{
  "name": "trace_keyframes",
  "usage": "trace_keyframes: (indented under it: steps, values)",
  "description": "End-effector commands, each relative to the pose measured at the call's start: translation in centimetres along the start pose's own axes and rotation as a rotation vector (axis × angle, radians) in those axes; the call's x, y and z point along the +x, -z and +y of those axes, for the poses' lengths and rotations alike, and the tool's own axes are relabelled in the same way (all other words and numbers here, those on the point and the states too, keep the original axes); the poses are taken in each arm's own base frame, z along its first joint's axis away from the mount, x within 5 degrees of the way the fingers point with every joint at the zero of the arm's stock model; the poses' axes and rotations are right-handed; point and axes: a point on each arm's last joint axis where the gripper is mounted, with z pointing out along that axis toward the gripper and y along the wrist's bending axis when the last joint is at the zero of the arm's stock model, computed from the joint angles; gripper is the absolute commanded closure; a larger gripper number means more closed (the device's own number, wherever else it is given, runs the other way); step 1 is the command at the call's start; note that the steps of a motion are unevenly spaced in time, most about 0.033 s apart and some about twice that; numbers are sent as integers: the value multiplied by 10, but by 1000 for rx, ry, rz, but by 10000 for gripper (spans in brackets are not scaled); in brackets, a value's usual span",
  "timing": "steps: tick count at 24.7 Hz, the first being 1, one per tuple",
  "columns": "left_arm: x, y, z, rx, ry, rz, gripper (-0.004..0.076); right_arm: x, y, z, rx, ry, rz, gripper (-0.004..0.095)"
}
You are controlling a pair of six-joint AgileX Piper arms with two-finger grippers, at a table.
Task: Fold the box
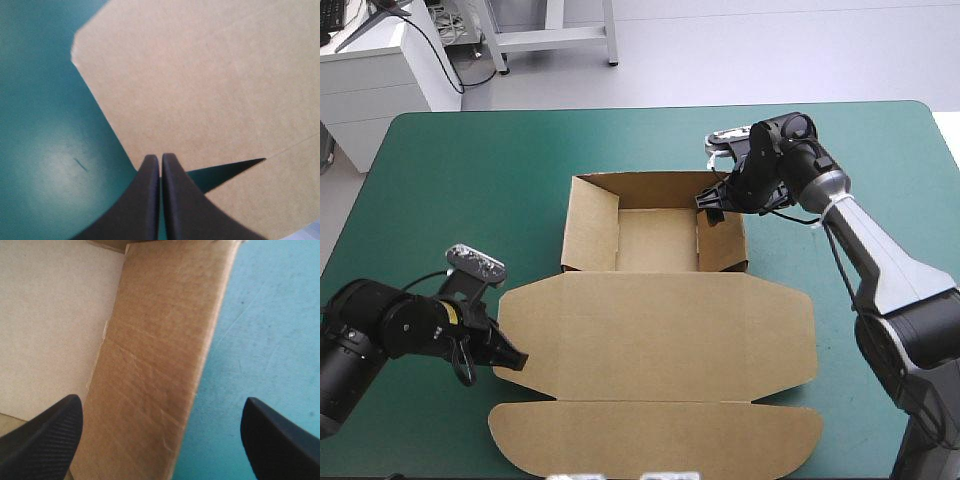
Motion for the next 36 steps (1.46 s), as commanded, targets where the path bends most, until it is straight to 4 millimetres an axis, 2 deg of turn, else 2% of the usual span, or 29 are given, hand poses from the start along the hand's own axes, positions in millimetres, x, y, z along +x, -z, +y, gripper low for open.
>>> trace_keyframes:
  steps: [1, 3, 4, 5, 6, 7, 8, 9, 15, 20, 23, 28, 32, 36]
  values:
    - [9, -8, -6, 45, 47, -66, 729, -6, 11, 3, -22, -4, -59, 135]
    - [19, -19, -8, 75, 68, -57, 730, -7, -2, 3, -21, -6, -30, 225]
    - [25, -21, -9, 79, 72, -49, 730, -7, -9, 2, -20, -7, -13, 343]
    - [26, -22, -9, 79, 72, -51, 730, -7, -9, 2, -20, -7, -13, 406]
    - [27, -21, -9, 75, 69, -56, 730, -8, -11, 2, -20, -7, -18, 587]
    - [27, -20, -9, 73, 68, -64, 730, -9, -11, 2, -20, -7, -20, 680]
    - [27, -18, -9, 69, 67, -88, 730, -9, -11, 2, -16, -6, -23, 858]
    - [26, -18, -8, 68, 67, -95, 730, -9, -11, 1, -9, -3, -25, 920]
    - [28, -18, -9, 70, 65, -73, 730, -13, -6, 1, 2, 94, -77, 927]
    - [31, -18, -10, 81, 67, -45, 730, -23, 17, -29, 77, 96, -215, 927]
    - [30, -18, -12, 110, 83, -49, 730, -21, 28, -61, 118, 73, -230, 927]
    - [30, -18, -16, 150, 104, -51, 730, -11, 38, -132, 191, -75, -222, 927]
    - [30, -18, -16, 154, 106, -50, 730, 7, 49, -192, 254, -214, -223, 927]
    - [30, -18, -16, 154, 106, -48, 730, 27, 60, -237, 314, -320, -219, 927]
